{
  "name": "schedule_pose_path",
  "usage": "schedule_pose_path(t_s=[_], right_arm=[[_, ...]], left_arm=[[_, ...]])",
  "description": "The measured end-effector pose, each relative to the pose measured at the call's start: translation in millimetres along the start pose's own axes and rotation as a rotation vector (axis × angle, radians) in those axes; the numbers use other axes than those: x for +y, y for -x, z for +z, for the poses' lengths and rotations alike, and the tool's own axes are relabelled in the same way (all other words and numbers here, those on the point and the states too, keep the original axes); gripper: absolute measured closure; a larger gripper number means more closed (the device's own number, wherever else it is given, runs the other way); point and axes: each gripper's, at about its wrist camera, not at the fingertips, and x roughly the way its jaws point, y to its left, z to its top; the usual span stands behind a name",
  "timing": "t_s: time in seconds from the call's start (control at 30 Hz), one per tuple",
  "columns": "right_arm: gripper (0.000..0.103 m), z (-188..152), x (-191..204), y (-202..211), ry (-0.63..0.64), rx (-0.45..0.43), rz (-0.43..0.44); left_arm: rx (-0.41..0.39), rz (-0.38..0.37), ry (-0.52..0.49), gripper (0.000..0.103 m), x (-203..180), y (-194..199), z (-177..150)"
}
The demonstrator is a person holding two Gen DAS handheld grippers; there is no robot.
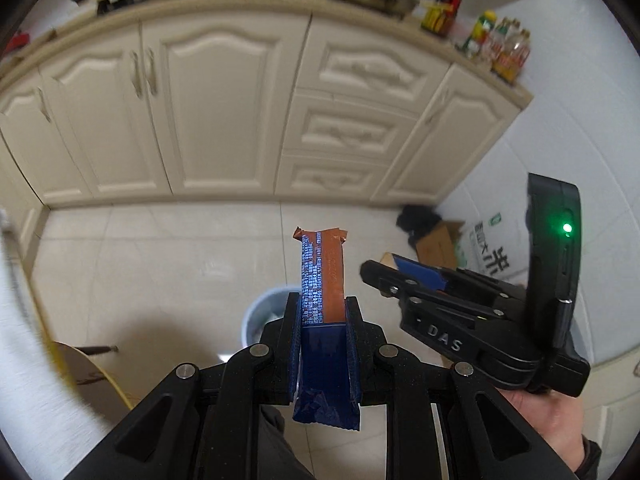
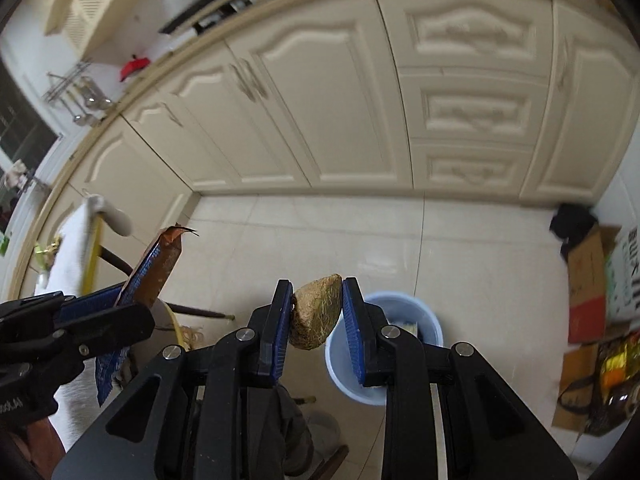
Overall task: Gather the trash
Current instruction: 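Carry the blue-wrapped bar and the potato to the light blue bin with both tools, then open both tools over the bin and return them to the table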
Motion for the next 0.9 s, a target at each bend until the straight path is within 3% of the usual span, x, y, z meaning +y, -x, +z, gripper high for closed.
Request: schedule_pose_path(t_s=[0.03, 0.07, 0.1, 0.17, 0.23, 0.3, 0.4, 0.5, 0.67, 0.9], right_arm=[[0.075, 0.5, -5.8, -11.3, -0.018, 0.021, -0.002], [0.071, 0.5, -12.9, -20.5, -0.037, 0.035, -0.010], [0.066, -1.0, -20.3, -29.3, -0.060, 0.056, -0.023], [0.027, -5.6, -33.3, -40.0, -0.107, 0.084, -0.040], [0.013, -10.2, -43.6, -39.7, -0.149, 0.076, -0.047], [0.000, -12.6, -45.6, -34.2, -0.164, 0.054, -0.063], [0.000, -13.9, -46.1, -30.5, -0.172, 0.049, -0.111], [0.000, -12.4, -39.4, -26.6, -0.174, 0.047, -0.104], [0.000, -2.7, -2.9, -14.5, -0.117, 0.031, -0.082], [0.000, 20.3, 67.0, 13.0, -0.017, -0.036, -0.022]], left_arm=[[0.030, 0.008, -0.001, 0.083, 2.1, -11.5, 6.9], [0.052, 0.035, 0.002, 0.073, 3.2, -20.6, 8.2], [0.064, 0.055, 0.005, 0.052, 6.5, -26.5, 11.4], [0.077, 0.065, -0.022, 0.031, 10.3, -28.8, 18.2], [0.047, 0.070, -0.014, 0.029, 13.9, -19.3, 18.1], [0.024, 0.096, -0.002, 0.019, 15.7, -5.5, 17.9], [-0.034, 0.155, 0.008, 0.008, 13.2, 16.7, 10.6], [-0.092, 0.203, 0.023, 0.005, 10.1, 43.2, -11.4], [-0.173, 0.237, 0.053, 0.005, 14.6, 93.5, -43.4], [-0.283, 0.263, 0.117, 0.004, 54.4, 187.6, -90.4]])
